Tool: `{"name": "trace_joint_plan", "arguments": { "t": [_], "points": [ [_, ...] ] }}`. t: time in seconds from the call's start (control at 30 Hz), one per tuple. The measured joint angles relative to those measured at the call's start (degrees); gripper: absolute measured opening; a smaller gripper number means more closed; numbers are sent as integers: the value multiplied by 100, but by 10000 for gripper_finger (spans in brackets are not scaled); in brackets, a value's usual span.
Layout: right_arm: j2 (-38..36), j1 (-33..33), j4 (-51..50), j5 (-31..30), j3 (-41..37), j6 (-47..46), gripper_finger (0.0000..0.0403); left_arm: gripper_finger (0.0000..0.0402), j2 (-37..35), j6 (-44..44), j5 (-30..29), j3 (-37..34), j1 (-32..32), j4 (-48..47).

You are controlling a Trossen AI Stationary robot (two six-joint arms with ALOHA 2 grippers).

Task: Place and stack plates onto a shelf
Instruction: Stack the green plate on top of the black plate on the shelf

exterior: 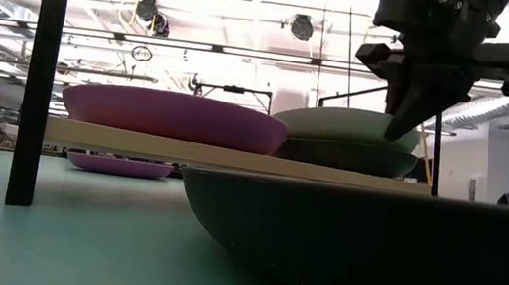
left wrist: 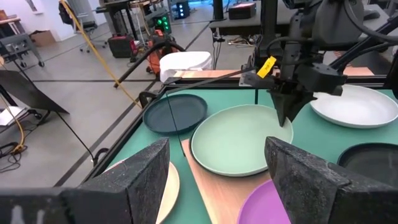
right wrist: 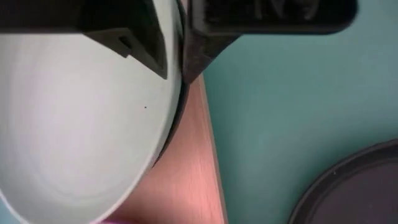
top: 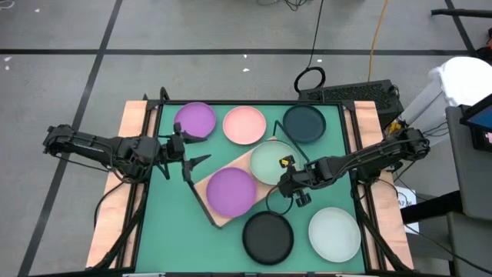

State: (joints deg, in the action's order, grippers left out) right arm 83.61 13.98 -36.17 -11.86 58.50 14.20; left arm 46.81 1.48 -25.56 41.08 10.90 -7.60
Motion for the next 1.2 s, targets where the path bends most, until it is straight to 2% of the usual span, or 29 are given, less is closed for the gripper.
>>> {"name": "trace_joint_plan", "arguments": {
  "t": [0.23, 0.43, 0.5, 0.63, 0.9, 1.2],
  "points": [
    [-4, 0, 74, 11, 7, -49, 109, 269, 0, -24, 0, 0, 1, -34],
    [-156, 2, -72, -137, 197, -308, 127, 269, 0, -53, 0, 0, 2, -37],
    [-170, -21, 2, -409, 230, -437, 123, 269, 0, -52, 0, 0, 2, -33],
    [-79, -205, -16, -457, 229, -585, 99, 269, 0, -52, 0, 0, 0, -28],
    [376, -464, 338, -454, 226, -371, 9, 269, 0, -52, 0, 0, 0, -4],
    [597, -514, 753, -440, 225, -21, 1, 269, 0, -57, 0, 0, 2, -9]
  ]
}}
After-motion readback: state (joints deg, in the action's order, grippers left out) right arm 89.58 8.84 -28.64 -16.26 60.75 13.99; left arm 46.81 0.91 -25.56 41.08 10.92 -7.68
